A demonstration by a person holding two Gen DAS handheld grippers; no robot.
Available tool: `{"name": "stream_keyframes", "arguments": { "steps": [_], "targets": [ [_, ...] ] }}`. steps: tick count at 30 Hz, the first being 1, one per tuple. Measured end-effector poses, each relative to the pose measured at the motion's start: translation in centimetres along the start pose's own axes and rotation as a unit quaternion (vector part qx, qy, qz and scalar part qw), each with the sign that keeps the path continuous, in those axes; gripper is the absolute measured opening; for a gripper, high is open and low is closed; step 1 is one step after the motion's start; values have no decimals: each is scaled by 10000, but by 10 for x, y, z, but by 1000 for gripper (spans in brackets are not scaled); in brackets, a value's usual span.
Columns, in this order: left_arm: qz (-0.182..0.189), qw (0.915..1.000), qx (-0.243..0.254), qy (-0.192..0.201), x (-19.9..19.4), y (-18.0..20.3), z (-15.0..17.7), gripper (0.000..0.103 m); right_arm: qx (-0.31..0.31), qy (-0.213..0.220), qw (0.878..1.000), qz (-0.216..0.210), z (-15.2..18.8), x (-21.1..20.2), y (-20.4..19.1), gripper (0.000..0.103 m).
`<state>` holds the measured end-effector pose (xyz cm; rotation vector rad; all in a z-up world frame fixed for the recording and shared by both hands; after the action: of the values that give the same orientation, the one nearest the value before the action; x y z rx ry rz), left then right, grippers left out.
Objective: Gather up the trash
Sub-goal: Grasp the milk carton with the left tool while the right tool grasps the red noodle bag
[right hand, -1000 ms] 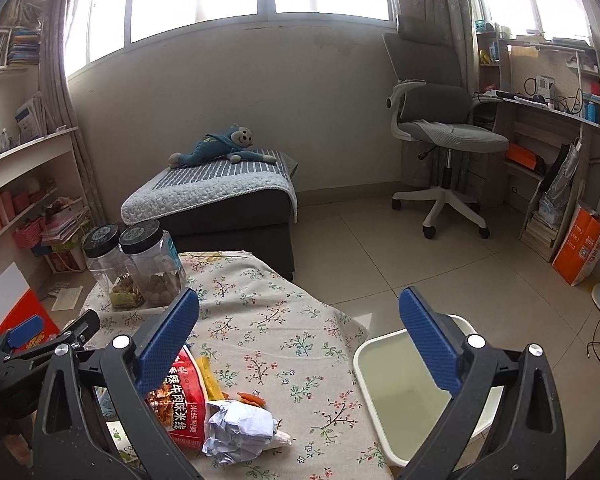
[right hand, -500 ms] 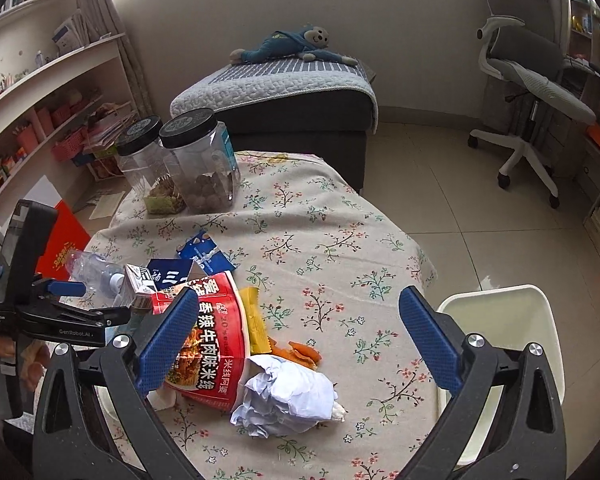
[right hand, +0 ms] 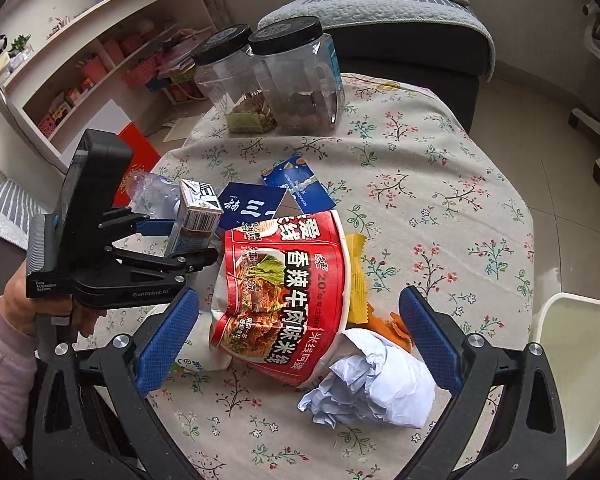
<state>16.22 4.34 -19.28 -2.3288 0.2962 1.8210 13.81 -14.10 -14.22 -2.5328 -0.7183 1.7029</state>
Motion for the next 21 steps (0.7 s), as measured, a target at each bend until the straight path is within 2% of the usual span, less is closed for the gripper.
{"name": "stream_keyframes", "arguments": {
  "steps": [3,7,11,14,16,17,18,19,21],
  "targets": [
    [87,9992,-105,378,-29,-8,5,59,168,-155,9993,-286,-2,7,-3,96],
    [282,9955,-327,838,-64,-19,12,59,261,-291,9989,-261,-6,22,-5,96],
    [431,9930,-446,1002,-77,-23,17,60,475,-522,9963,-498,-12,40,-3,96],
    [453,9927,-485,1012,-76,-26,17,60,551,-495,9960,-491,-12,48,-2,96],
    [473,9923,-544,1010,-75,-27,18,60,597,-466,9956,-547,-11,51,0,86],
    [490,9919,-574,1017,-74,-27,18,60,623,-486,9948,-642,-11,51,1,70],
    [514,9916,-597,1026,-74,-28,18,60,651,-452,9946,-672,-11,50,2,64],
    [543,9911,-621,1046,-74,-28,18,60,636,-391,9951,-655,-11,48,1,63],
    [564,9903,-651,1092,-76,-27,18,60,526,-274,9965,-597,-12,42,-1,49]
  ]
}}
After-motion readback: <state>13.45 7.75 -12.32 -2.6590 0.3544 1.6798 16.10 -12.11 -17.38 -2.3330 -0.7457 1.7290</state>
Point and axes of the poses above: each gripper's, at about its wrist camera, not at the fingertips, and x roughly the way its jaws point, y to its right, z to its underside, the point moved 1 cm from there along x, roughly the way its jaws point, and after that the axes turned 6 degrees about -y, right-handed, at the moved point
